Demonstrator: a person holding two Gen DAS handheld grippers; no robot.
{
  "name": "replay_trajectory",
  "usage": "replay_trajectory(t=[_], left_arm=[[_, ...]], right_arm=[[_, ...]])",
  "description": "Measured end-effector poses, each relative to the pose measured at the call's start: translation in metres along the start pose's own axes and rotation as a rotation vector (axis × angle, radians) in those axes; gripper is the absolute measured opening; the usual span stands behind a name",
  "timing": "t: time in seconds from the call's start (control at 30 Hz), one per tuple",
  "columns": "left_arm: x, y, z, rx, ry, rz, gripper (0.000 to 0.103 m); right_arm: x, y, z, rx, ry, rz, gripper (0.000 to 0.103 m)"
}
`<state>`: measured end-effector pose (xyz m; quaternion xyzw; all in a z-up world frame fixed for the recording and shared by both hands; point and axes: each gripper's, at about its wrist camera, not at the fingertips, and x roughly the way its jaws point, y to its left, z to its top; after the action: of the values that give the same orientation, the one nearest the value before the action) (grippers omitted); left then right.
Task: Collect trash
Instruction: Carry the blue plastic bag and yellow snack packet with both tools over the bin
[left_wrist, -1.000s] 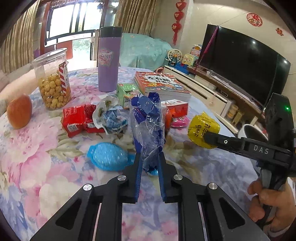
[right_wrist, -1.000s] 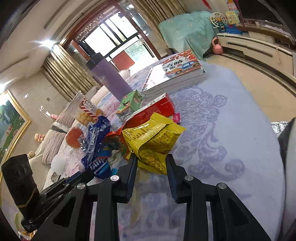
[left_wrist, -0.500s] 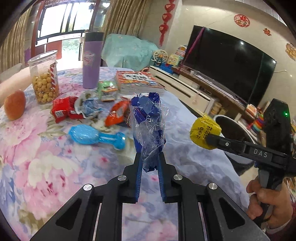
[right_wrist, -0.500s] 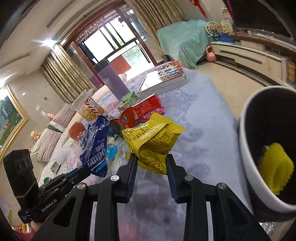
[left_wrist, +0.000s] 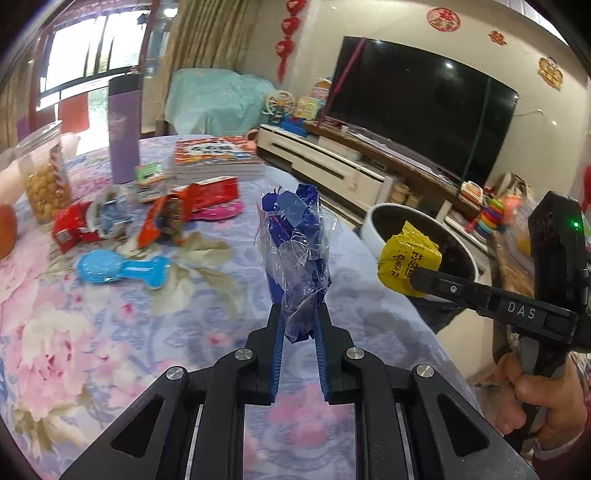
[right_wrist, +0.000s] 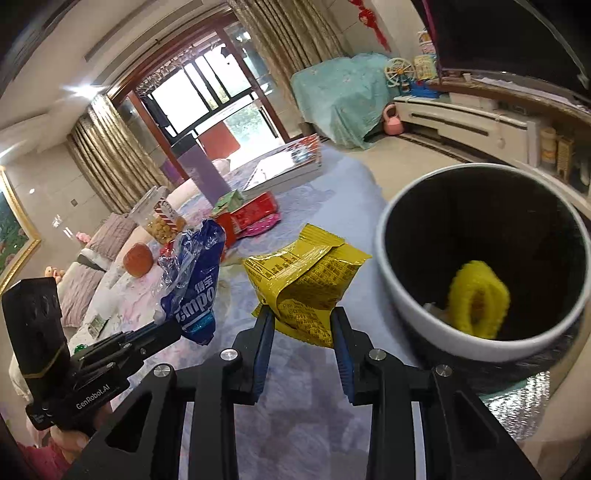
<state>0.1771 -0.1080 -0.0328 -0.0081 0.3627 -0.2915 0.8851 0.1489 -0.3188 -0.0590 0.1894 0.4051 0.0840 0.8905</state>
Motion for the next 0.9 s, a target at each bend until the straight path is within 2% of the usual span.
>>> replay_trajectory(t=[0.43, 0.9], left_arm=[[0.024, -0.033, 0.011, 0.064, 0.012, -0.053, 0.015], [0.046, -0.068, 0.021, 0.121, 0.029, -0.095, 0.015]], right_arm=[[-0.032, -0.038, -0.005, 0.052, -0.043, -0.058, 0.032], [-0.053, -0.062, -0.004, 0.079, -0.076, -0.102, 0.032]])
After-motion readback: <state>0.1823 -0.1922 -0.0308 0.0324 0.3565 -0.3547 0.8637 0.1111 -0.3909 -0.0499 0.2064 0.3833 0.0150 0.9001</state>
